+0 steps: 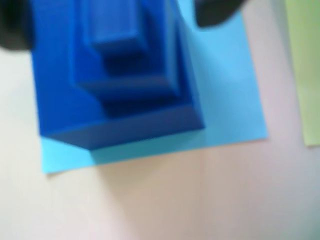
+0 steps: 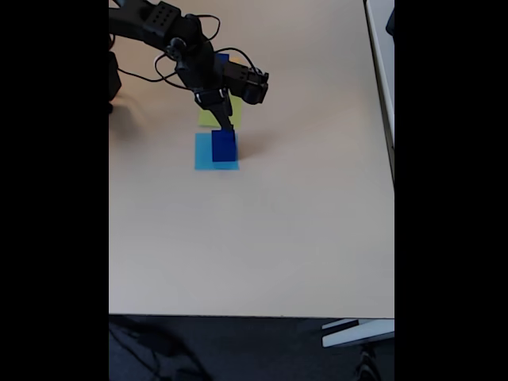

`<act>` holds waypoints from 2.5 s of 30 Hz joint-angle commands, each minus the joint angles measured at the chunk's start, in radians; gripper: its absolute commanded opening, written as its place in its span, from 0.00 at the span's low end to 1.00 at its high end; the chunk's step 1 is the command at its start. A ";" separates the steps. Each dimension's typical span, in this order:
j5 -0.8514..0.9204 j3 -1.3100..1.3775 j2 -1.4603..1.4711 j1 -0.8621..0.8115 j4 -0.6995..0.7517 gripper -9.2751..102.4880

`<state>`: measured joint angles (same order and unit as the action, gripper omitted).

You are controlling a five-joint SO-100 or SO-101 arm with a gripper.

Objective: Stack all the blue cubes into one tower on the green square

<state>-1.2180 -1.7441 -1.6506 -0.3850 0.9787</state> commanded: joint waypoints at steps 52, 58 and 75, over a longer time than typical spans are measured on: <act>-0.017 -0.054 -0.015 -0.023 -0.046 0.08; -0.017 -0.052 -0.032 -0.015 -0.046 0.08; -0.181 -0.015 -0.078 0.146 0.046 0.08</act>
<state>-1.3668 -1.7518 -1.6521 -0.2638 1.0646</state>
